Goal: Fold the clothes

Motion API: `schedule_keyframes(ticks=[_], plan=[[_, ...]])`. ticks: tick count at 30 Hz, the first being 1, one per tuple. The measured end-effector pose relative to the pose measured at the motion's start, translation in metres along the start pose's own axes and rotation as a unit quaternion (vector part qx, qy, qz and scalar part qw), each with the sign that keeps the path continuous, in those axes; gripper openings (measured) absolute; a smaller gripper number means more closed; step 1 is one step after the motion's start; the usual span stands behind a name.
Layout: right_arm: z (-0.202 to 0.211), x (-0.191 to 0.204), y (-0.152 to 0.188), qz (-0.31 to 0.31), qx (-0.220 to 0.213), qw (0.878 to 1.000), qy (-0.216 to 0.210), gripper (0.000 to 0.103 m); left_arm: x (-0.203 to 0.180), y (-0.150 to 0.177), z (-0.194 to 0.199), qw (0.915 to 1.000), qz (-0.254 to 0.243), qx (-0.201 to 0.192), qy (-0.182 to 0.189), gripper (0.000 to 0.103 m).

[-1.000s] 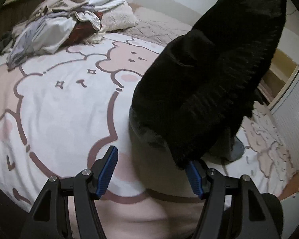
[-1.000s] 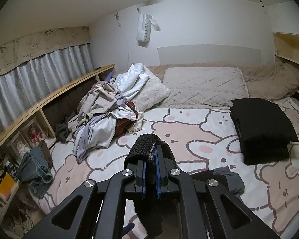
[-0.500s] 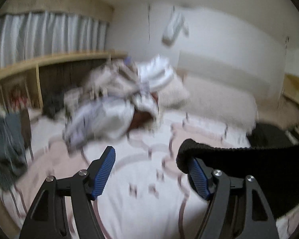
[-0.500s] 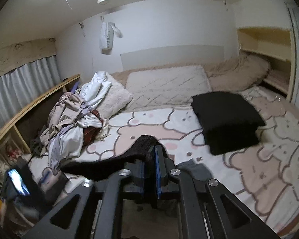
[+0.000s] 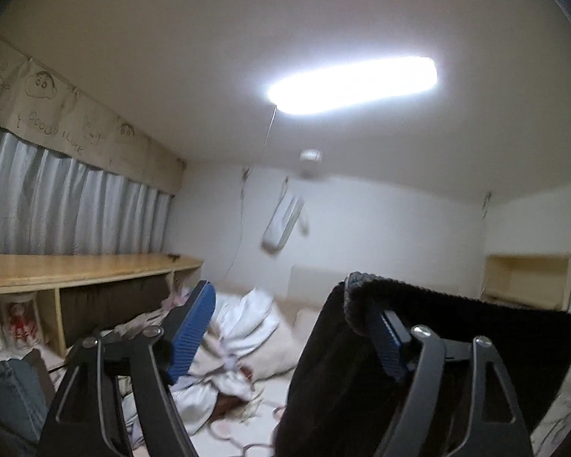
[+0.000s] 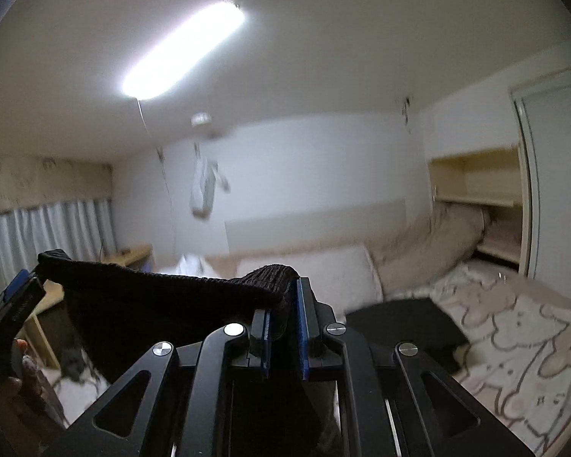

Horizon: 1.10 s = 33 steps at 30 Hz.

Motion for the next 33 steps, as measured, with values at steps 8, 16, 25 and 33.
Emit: schedule_keyframes(ticks=[8,16,25,33], plan=[[-0.058,0.005,0.0,0.026,0.049,0.998,0.028,0.057,0.011,0.004,-0.039,0.9982,-0.02,0.055,-0.013,0.079],[-0.156,0.013,0.014,0.07,0.121,0.988,0.064,0.057,0.017,0.068,-0.151,0.9857,0.011,0.166,-0.028,0.079],[-0.229,0.039,-0.077,0.132,0.072,0.985,0.085,0.057,-0.004,-0.029,-0.234,0.9946,0.018,0.1,-0.021,0.079],[-0.189,0.023,-0.06,0.114,0.051,0.988,0.092,0.068,0.012,0.021,-0.181,0.9932,-0.011,0.115,-0.015,0.08]])
Point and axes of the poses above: each gripper's, at about its wrist camera, not at the fingertips, and z roughly against the way its jaws point, x to its left, y to its underside, the point moved 6 cm from there along -z, roughly the way its jaws point, and after that the axes turned 6 degrees about x, right-handed, at the moved point
